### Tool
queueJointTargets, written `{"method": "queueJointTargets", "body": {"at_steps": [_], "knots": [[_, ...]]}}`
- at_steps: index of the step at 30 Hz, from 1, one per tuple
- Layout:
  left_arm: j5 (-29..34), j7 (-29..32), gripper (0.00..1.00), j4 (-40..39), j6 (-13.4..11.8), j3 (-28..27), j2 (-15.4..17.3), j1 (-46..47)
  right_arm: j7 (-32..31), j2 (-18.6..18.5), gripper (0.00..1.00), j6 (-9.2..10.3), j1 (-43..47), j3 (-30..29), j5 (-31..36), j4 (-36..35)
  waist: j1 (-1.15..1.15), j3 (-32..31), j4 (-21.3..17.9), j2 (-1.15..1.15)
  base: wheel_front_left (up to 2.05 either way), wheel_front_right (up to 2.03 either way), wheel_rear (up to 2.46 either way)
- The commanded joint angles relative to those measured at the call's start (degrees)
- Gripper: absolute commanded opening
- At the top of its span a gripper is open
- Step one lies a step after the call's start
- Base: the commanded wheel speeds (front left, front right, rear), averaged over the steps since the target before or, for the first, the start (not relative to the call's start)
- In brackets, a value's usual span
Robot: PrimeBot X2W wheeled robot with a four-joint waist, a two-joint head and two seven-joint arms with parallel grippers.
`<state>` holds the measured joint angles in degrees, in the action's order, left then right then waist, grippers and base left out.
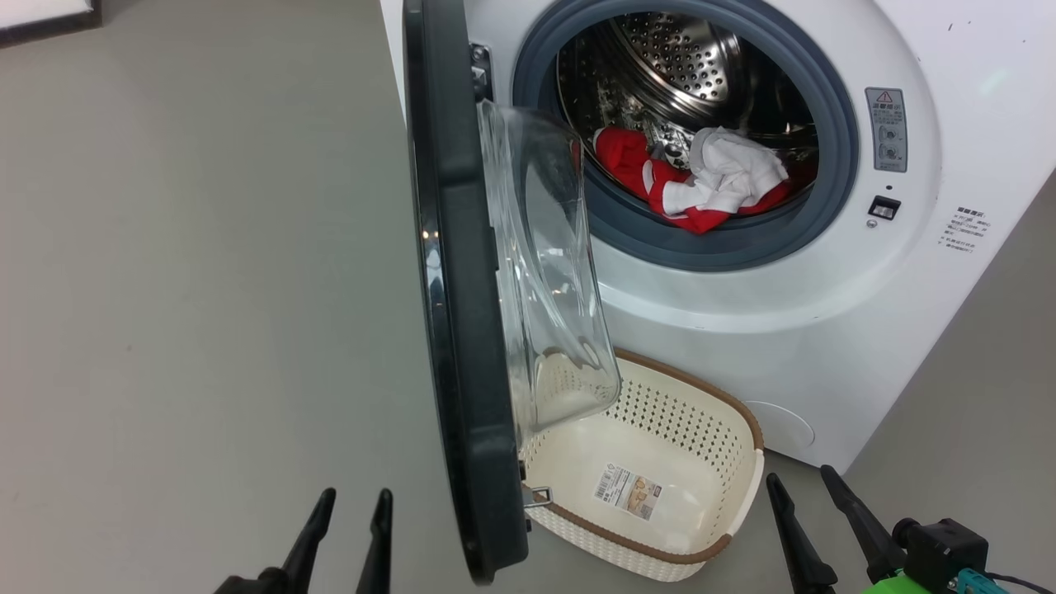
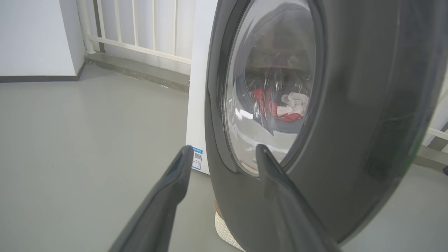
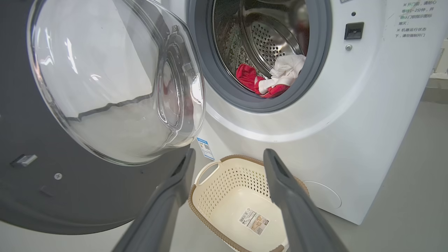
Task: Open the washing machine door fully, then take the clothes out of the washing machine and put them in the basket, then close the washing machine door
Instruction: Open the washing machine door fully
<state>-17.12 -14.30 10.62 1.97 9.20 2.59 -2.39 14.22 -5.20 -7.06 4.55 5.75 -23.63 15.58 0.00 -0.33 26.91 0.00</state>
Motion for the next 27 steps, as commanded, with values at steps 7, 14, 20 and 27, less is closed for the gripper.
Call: {"method": "queueJointTargets", "body": {"at_steps": [7,14,20,27], "knots": [[0.1,-0.7,0.00,-6.6,-0.8,-3.5,0.3,2.8,0.8,-0.6,1.00,-0.43,-0.9,1.2,0.4,-1.3,0.00,0.1,-0.1,0.00,0.00,0.00,0.00],[3.1,-0.7,0.00,-22.0,-2.7,-2.9,0.3,5.1,0.8,-0.7,1.00,-0.43,-1.2,1.3,0.7,-1.7,0.00,0.3,-0.3,0.00,0.00,0.00,0.00],[5.8,-0.7,0.00,-29.4,-1.7,8.3,0.3,5.7,0.8,-1.0,1.00,-0.43,-1.7,1.9,0.8,-1.8,0.00,0.8,-1.0,0.00,0.00,0.00,0.00],[4.4,-0.7,0.00,-20.8,0.4,17.1,0.3,4.3,0.8,-0.9,1.00,-0.43,-1.8,2.4,0.7,-1.8,0.00,0.9,-1.6,0.00,0.00,0.00,0.00]]}}
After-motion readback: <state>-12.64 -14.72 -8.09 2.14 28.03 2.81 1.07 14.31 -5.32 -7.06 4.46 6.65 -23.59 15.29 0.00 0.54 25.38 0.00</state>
